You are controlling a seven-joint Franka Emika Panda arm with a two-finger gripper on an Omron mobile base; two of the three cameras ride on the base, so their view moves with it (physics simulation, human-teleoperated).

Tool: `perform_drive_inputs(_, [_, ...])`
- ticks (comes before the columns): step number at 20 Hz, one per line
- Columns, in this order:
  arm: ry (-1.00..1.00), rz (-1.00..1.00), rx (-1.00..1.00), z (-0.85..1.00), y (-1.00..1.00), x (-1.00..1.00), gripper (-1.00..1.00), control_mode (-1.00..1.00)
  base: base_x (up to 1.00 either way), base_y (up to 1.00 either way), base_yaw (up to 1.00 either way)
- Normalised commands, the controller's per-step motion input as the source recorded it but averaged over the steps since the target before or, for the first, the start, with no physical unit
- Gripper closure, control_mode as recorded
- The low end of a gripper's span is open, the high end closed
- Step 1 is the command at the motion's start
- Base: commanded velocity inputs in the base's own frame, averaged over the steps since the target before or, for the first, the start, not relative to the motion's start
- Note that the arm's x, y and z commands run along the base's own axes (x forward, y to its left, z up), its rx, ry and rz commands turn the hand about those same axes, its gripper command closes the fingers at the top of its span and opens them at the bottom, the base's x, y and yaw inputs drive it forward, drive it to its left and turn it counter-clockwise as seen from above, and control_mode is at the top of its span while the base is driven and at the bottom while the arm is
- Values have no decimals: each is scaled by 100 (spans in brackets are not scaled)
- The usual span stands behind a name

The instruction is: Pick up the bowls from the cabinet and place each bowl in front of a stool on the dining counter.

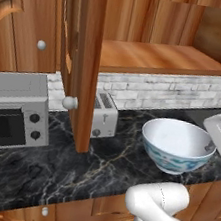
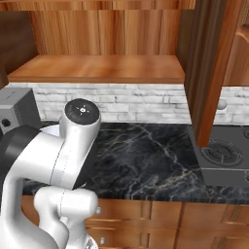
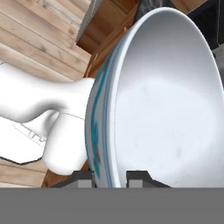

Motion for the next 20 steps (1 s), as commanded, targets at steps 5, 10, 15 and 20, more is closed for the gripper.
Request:
perform_drive_inputs(5, [0, 0, 0, 0, 0, 0, 100, 100, -29, -63, -23])
perform_drive_inputs(10, [0, 0, 0, 0, 0, 0, 100, 100, -40, -83, -53])
perform_drive_inputs(15, [0, 0, 0, 0, 0, 0, 100, 100, -26, -83, -65])
perform_drive_inputs(20, [0, 0, 0, 0, 0, 0, 100, 100, -2, -86, -73])
